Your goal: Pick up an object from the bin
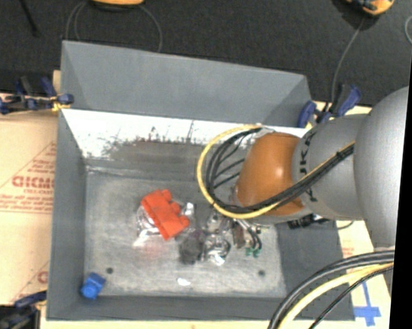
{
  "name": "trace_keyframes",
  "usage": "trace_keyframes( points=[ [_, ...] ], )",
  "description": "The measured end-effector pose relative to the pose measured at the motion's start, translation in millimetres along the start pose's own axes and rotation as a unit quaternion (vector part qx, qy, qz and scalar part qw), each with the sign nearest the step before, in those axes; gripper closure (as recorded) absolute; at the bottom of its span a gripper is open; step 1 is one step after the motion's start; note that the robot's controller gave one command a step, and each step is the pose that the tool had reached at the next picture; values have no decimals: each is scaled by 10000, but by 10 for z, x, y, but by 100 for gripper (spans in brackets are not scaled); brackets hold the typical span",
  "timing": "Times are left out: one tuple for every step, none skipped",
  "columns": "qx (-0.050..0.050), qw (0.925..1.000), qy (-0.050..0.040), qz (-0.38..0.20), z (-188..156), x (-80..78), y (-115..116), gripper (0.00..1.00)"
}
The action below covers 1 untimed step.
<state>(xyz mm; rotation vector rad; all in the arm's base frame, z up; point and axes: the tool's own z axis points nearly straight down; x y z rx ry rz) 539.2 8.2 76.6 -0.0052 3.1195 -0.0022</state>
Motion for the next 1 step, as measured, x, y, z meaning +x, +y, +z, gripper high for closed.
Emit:
trace_keyframes(
  points=[
    [-3, 9959, 47, -898, -1416, -131, -188, 100]
  ],
)
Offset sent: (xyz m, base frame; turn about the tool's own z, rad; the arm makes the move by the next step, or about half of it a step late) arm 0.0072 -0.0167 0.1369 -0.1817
